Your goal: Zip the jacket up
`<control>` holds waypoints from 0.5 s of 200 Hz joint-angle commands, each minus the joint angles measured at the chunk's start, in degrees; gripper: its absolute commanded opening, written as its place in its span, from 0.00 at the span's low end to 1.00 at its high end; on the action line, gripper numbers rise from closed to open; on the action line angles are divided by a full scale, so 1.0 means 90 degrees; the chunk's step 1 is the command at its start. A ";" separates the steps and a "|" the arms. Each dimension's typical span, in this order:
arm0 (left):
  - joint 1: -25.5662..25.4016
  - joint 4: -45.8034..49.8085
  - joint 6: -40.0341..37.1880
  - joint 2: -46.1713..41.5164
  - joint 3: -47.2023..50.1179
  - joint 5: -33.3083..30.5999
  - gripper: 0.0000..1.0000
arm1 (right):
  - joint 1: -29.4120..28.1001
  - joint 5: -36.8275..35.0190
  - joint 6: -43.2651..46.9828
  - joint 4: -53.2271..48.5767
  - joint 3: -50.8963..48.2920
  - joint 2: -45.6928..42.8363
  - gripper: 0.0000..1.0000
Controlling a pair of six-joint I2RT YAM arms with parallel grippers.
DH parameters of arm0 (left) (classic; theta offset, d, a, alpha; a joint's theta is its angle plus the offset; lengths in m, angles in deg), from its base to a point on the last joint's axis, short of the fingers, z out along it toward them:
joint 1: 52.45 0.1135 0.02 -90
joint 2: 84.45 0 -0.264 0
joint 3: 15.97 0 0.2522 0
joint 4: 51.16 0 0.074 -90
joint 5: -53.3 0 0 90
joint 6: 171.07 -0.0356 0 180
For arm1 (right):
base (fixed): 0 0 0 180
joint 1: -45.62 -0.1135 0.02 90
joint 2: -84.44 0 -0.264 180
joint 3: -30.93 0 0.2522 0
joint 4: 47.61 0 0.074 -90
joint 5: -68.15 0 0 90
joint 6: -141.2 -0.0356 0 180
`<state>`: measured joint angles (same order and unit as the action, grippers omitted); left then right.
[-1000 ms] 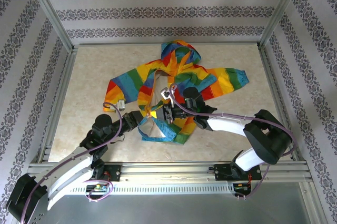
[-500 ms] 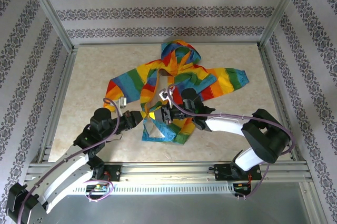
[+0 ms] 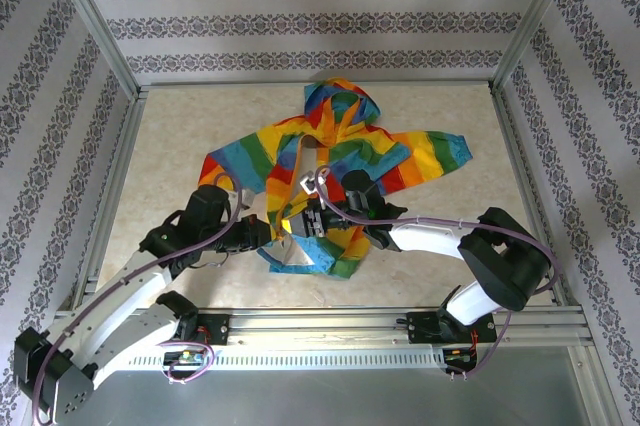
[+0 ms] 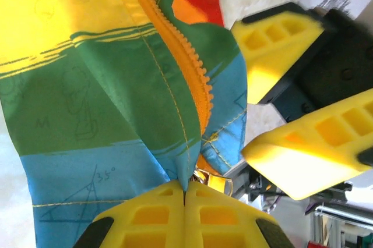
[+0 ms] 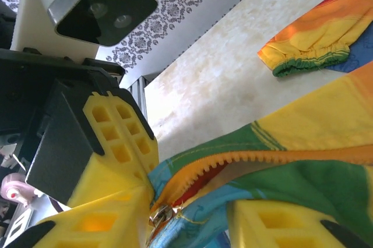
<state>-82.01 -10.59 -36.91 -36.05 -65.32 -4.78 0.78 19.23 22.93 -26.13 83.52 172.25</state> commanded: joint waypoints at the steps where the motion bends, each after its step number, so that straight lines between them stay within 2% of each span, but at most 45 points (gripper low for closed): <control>1: -0.0007 0.1137 -0.0635 0.0282 -0.0479 0.0415 0.00 | 0.0021 -0.0162 0.0443 -0.0031 -0.0140 -0.0375 0.47; 29: 0.0002 0.1698 -0.0986 0.0773 -0.1019 0.0491 0.00 | 0.0021 -0.0376 0.0806 -0.0277 -0.0418 -0.0862 0.55; 100: 0.0000 0.2970 -0.1722 0.1720 -0.2097 0.0535 0.00 | 0.0026 -0.0473 0.1489 -0.1122 -0.0779 -0.1828 0.67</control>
<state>-82.01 8.28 -47.67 -21.84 -80.36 -1.06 0.84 15.27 32.52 -33.10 77.31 157.97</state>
